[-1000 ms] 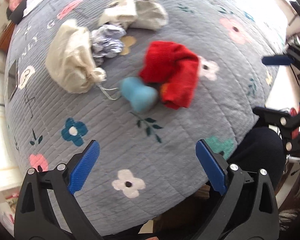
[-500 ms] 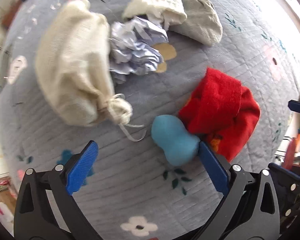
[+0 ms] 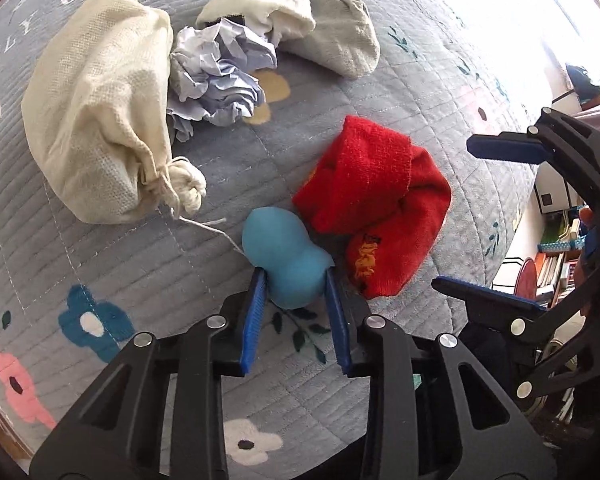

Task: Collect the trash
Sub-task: 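Grasp the blue sponge with the left tool while the right grasps the red sock, then carry the blue sponge and red sock off the bed to the bin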

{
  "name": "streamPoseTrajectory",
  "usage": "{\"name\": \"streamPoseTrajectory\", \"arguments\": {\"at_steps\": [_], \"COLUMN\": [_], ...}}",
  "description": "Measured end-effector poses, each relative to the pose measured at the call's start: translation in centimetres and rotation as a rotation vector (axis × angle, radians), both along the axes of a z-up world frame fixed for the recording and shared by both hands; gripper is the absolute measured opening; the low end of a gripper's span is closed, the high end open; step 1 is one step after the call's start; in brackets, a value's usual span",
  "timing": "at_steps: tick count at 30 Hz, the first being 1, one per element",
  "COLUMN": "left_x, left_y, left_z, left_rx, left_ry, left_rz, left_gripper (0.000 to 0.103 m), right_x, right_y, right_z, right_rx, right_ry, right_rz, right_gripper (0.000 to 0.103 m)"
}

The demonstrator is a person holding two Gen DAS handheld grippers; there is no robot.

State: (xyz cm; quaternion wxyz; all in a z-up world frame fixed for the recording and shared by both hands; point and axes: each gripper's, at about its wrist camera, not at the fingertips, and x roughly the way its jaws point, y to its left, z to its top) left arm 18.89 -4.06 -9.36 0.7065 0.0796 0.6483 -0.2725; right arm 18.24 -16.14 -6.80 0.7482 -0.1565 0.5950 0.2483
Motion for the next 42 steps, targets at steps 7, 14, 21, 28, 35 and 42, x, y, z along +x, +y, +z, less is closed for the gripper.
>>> {"name": "streamPoseTrajectory", "arguments": {"at_steps": [7,14,21,28,35,42], "left_x": [-0.1,1.4,0.4,0.0,-1.0,-4.3], "left_y": [-2.6,-3.0,-2.6,1.5,2.5,0.5], "left_z": [0.0,-2.5,-1.6,-0.7,0.1,1.7], "left_rx": [0.047,0.127,0.09,0.088,0.127,0.195], "left_ry": [-0.077,-0.07,-0.054,-0.03,-0.047,-0.108], "left_rz": [-0.003,0.025,0.015,0.038,0.037,-0.01], "left_gripper": [0.085,0.064,0.043,0.043,0.043,0.043], "right_x": [-0.1,0.0,0.5,2.5,2.6,-0.5], "right_y": [-0.1,-0.7,0.5,2.3,2.9,1.7], "right_z": [0.0,-0.5,-0.4,-2.5,-4.4,-1.3], "right_rx": [-0.001,0.016,0.007,0.023,0.042,-0.008], "right_ry": [-0.01,0.011,0.004,0.043,0.097,0.024], "right_rz": [-0.015,-0.033,0.039,0.079,0.076,0.083], "right_gripper": [0.082,0.081,0.085,0.086,0.033,0.03]}}
